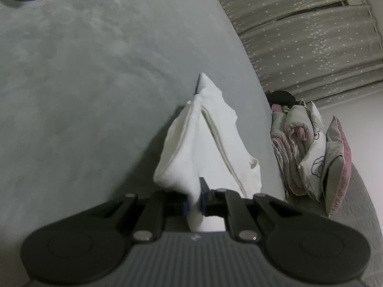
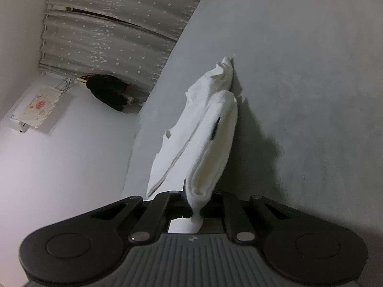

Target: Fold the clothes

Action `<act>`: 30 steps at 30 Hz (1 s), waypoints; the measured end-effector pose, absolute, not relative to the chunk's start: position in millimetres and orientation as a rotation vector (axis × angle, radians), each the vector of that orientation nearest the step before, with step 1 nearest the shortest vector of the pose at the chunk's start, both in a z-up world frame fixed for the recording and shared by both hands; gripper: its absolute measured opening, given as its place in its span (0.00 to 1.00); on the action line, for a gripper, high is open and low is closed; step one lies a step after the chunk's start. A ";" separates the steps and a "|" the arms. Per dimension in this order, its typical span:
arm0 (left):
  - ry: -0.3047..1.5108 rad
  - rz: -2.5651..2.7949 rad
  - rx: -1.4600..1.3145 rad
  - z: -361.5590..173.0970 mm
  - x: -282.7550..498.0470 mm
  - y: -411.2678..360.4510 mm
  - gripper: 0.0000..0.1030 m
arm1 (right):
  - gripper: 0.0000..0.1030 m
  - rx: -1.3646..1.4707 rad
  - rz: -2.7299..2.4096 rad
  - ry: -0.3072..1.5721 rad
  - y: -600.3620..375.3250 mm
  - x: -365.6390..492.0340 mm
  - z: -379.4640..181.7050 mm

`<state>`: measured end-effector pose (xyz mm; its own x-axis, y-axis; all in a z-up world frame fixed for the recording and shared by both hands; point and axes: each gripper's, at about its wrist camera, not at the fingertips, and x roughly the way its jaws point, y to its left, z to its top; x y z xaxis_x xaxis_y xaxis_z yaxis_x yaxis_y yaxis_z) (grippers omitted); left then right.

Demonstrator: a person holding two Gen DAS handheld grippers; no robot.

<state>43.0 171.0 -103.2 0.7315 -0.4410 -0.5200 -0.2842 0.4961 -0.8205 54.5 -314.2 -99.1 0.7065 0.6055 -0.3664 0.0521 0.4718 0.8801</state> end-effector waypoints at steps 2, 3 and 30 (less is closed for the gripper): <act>0.791 -0.115 -1.080 -101.1 33.9 173.1 0.08 | 0.08 1.032 0.390 0.738 -316.5 49.9 -98.1; 0.796 -0.121 -1.080 -100.5 28.8 174.5 0.08 | 0.08 1.029 0.396 0.741 -318.8 45.0 -98.6; 1.025 -0.467 -0.831 -116.7 -13.8 198.3 0.22 | 0.28 0.955 0.478 0.911 -347.7 11.7 -122.8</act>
<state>-13.8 198.3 -116.7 0.4632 -0.6890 -0.5574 -0.0319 0.6156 -0.7874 11.7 -347.7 -122.8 0.5518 0.7042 -0.4467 0.0321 0.5173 0.8552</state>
